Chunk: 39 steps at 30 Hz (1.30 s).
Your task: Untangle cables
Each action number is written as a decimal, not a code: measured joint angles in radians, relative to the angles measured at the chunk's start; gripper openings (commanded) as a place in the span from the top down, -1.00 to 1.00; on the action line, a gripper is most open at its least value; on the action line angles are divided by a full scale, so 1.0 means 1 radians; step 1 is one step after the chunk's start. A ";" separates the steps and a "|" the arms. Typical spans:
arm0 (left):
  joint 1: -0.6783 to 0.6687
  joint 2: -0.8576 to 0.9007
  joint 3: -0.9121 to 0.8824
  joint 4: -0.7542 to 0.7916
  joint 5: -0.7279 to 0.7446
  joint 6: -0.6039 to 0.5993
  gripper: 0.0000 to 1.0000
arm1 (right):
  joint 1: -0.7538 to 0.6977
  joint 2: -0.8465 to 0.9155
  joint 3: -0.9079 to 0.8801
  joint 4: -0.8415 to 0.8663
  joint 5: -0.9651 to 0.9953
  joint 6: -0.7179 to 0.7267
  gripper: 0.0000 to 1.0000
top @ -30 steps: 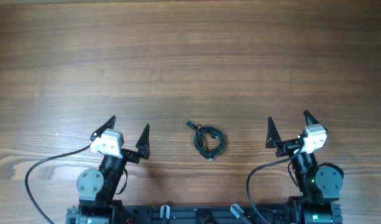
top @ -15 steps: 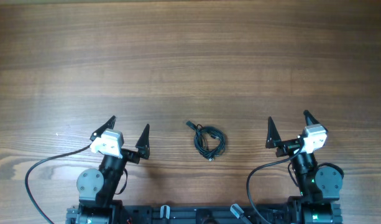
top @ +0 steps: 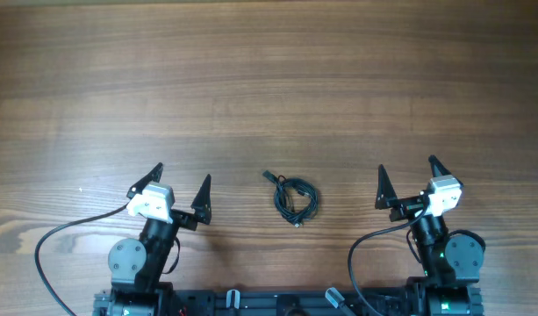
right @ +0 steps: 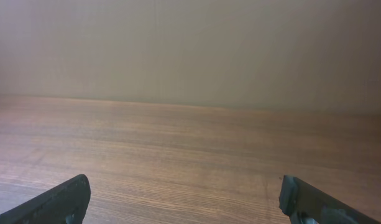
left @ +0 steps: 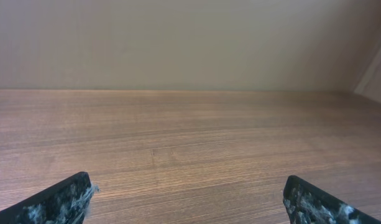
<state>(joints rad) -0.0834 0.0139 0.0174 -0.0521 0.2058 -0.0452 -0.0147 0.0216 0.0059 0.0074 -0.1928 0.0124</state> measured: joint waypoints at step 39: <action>-0.028 1.273 1.087 -0.768 0.370 -0.424 -0.35 | 0.000 0.005 0.000 0.000 0.000 0.000 -0.99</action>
<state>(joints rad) -0.1116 1.2869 1.1046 -0.8204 0.5758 -0.4690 -0.0147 0.0269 0.0063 0.0078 -0.1928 0.0124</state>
